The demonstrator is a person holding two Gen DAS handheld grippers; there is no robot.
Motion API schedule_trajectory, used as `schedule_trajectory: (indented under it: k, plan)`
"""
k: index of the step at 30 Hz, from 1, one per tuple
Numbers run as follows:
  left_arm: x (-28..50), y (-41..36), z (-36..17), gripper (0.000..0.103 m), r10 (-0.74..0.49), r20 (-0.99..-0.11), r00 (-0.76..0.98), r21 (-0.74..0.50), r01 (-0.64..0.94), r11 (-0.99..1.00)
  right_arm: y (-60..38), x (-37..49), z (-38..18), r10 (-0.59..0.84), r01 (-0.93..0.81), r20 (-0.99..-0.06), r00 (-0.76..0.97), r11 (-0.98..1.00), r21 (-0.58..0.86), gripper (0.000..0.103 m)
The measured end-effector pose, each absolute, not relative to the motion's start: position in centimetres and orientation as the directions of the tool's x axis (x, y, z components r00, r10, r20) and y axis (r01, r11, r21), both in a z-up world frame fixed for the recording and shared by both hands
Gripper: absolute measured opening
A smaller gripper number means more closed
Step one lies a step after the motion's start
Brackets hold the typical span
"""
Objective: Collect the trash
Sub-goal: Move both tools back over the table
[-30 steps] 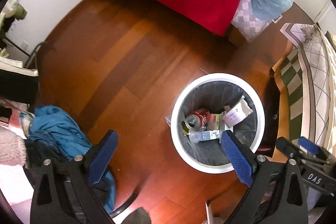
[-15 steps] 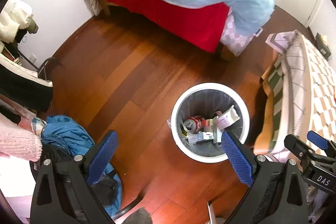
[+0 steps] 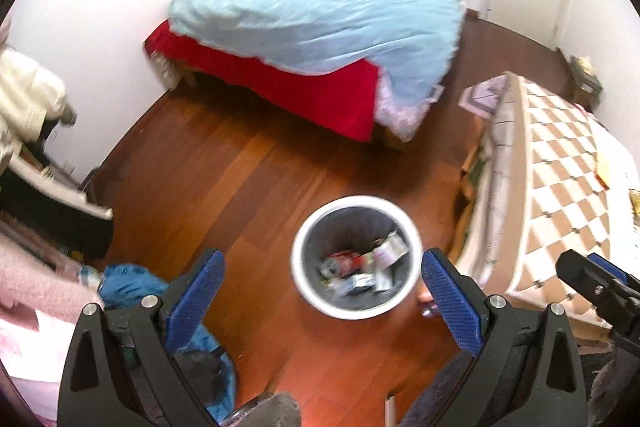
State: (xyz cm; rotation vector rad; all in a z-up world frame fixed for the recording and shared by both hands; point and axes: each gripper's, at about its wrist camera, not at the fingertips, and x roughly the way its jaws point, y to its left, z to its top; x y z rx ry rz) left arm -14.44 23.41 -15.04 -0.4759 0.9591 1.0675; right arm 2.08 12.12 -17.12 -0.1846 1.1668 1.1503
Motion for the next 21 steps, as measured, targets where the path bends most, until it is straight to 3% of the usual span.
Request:
schedule_trajectory:
  k: [7, 13, 21]
  plan:
    - [-0.3, 20.3, -15.1, 0.1, 0.477, -0.847, 0.235, 0.094, -0.817, 0.569, 5.6, 14.5, -15.9, 0.581, -0.684, -0.807, 0.106, 0.632, 0.365, 0.102]
    - [15.1, 17.5, -18.0, 0.1, 0.397, -0.874, 0.282, 0.082, -0.719, 0.69, -0.8, 29.0, -17.3, 0.449, -0.536, -0.861, 0.238, 0.8, 0.269, 0.102]
    - [34.7, 14.4, -24.3, 0.1, 0.265, -0.929, 0.259, 0.102, -0.508, 0.855, -4.9, 46.8, -21.5, 0.258, -0.458, -0.931, 0.257, 0.881, 0.117, 0.102]
